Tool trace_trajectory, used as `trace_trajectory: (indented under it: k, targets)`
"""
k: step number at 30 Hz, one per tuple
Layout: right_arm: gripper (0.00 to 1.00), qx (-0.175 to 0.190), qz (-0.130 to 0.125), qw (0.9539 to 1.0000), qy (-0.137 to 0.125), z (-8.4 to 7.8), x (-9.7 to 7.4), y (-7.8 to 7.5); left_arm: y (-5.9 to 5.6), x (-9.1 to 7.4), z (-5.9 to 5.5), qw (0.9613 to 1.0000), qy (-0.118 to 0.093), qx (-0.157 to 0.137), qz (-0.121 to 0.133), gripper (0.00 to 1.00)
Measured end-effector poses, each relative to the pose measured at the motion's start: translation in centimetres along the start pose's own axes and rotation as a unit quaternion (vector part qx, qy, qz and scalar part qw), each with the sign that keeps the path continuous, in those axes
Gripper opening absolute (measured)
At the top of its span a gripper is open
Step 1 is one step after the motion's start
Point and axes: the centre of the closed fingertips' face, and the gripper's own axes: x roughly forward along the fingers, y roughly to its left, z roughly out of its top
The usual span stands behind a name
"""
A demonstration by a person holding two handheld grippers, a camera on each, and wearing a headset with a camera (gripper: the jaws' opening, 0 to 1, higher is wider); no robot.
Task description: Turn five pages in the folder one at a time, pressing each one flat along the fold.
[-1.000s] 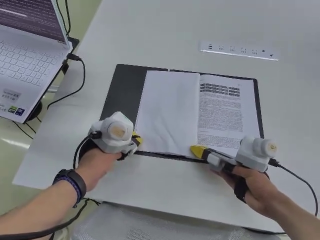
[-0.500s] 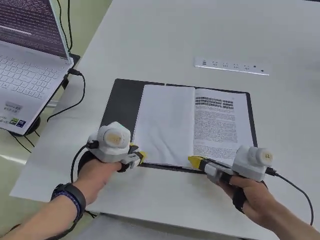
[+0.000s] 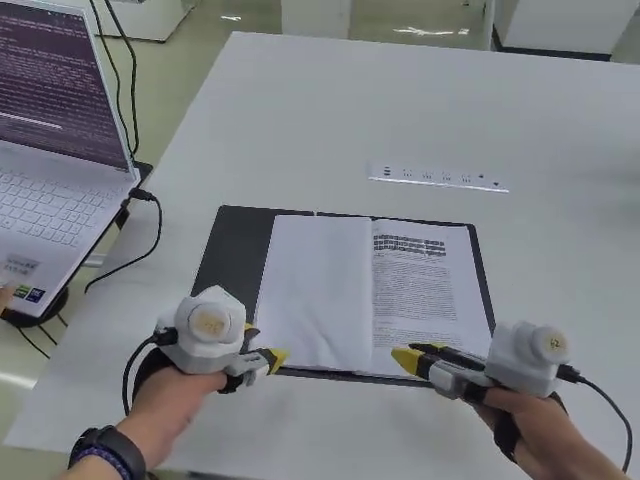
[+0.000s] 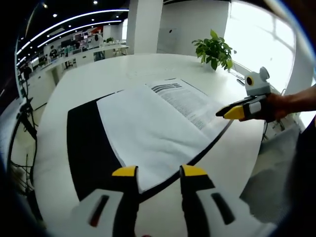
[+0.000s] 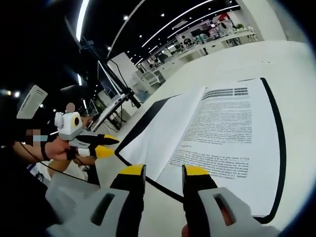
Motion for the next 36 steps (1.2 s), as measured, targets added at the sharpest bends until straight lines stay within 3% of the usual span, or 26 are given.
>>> trace_trajectory:
  k: [4, 10, 19, 23, 27, 33, 36]
  targets:
    - [0.31, -0.023, -0.007, 0.9996, -0.013, 1.4, -1.5, 0.5, 0.1, -1.2, 1.0, 0.9996, -0.013, 0.024, 0.004, 0.35]
    - [0.41, -0.05, -0.018, 0.9983, -0.026, 2.6, -3.5, 0.5, 0.2, -2.7, 1.7, 0.9992, -0.018, 0.037, 0.004, 0.4]
    - [0.53, -0.076, -0.038, 0.9961, -0.023, 2.1, -6.8, 0.1, 0.3, -5.4, 2.3, 0.998, -0.036, 0.052, 0.005, 0.48]
    - [0.56, -0.076, -0.058, 0.9949, -0.031, 2.0, -8.6, -0.5, -0.1, -6.5, 3.4, 0.9968, -0.078, 0.014, -0.003, 0.52]
    - [0.59, -0.074, -0.075, 0.9934, -0.045, 1.9, -10.2, -0.4, 0.0, -7.2, 2.7, 0.9964, -0.084, -0.004, 0.011, 0.56]
    - [0.64, -0.071, -0.095, 0.9915, -0.052, 1.0, -11.9, -0.6, -0.2, -8.6, 2.3, 0.9958, -0.089, 0.001, 0.023, 0.61]
    - [0.66, -0.066, -0.106, 0.9908, -0.052, 0.1, -12.5, -1.0, -0.2, -8.9, 1.9, 0.995, -0.095, -0.02, 0.026, 0.64]
